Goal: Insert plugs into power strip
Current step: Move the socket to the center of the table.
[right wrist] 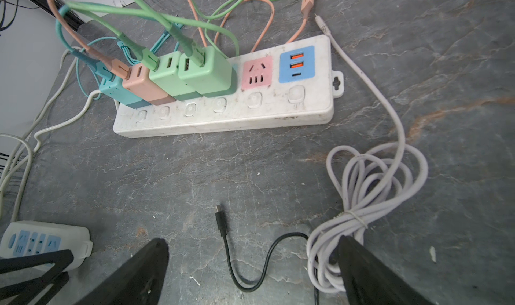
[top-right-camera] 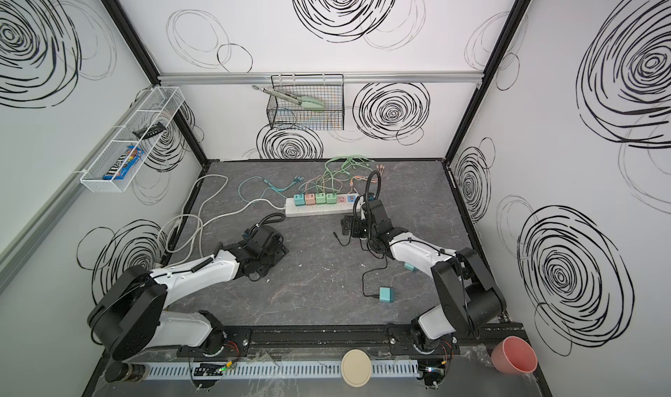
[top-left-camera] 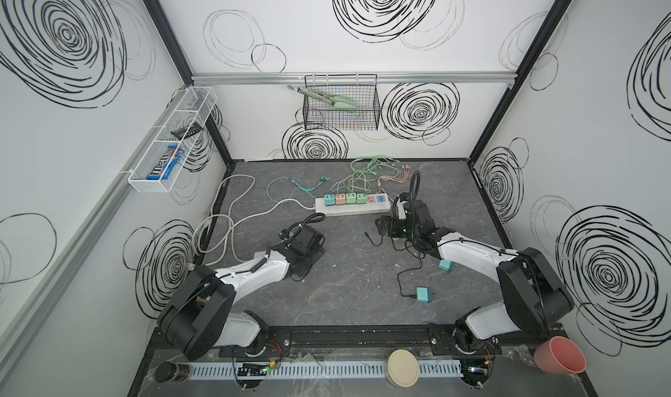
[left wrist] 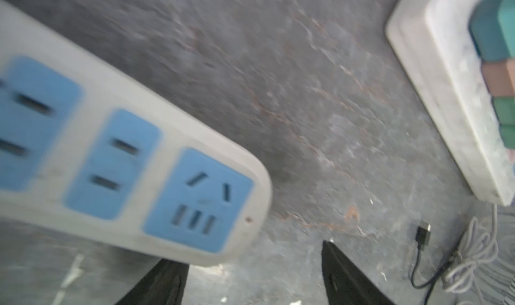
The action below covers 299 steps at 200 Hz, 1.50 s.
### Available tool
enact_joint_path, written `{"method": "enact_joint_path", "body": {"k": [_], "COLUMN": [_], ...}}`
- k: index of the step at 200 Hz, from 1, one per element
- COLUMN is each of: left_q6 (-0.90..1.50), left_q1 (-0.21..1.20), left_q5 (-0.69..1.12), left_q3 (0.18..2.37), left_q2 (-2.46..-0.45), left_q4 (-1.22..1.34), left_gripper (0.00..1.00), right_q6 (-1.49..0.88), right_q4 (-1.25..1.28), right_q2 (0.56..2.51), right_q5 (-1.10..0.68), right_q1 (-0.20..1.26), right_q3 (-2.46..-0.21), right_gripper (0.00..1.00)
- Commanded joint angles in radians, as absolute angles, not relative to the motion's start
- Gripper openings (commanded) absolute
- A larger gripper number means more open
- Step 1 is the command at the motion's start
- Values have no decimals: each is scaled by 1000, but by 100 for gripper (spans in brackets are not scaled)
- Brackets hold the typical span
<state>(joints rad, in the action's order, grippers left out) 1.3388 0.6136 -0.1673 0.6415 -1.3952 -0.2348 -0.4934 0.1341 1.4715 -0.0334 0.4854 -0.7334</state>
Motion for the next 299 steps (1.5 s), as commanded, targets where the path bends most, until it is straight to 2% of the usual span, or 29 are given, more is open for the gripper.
{"method": "enact_joint_path", "body": {"k": [1, 21, 37, 63, 68, 81, 90, 113, 136, 176, 206, 299], "left_q6": [1341, 1253, 1156, 953, 912, 792, 763, 751, 751, 762, 742, 728], "left_q1": [660, 634, 521, 227, 170, 27, -48, -170, -270, -337, -317, -51], "left_q5": [-240, -365, -410, -310, -270, -106, -53, -120, -172, 40, 87, 89], "left_q3": [718, 761, 754, 707, 698, 663, 649, 646, 679, 661, 648, 638], "left_q2": [-1408, -1373, -1317, -1247, -1238, -1207, -1179, -1140, -1203, -1357, -1393, -1420], "left_q4": [-239, -326, -371, -356, -341, -259, -227, -236, -308, -214, -204, -211], "left_gripper": [86, 94, 96, 100, 96, 96, 96, 96, 96, 96, 96, 96], "right_q6": [-503, -499, -491, -477, -476, -475, -476, -479, -474, -440, -409, -355], "right_q4": [124, 115, 109, 114, 114, 119, 121, 135, 150, 164, 174, 169], "right_q2": [1437, 1431, 1425, 1425, 1426, 1431, 1433, 1439, 1439, 1414, 1390, 1373], "right_q5": [-12, -8, -4, -6, -6, -11, -16, -29, -40, -43, -27, 0], "right_q1": [480, 481, 480, 479, 479, 479, 479, 478, 478, 478, 477, 479], "right_q3": [-717, -715, -713, -712, -712, -712, -713, -705, -696, -674, -654, -650], "right_gripper": [99, 99, 99, 99, 99, 99, 99, 99, 99, 99, 99, 99]}}
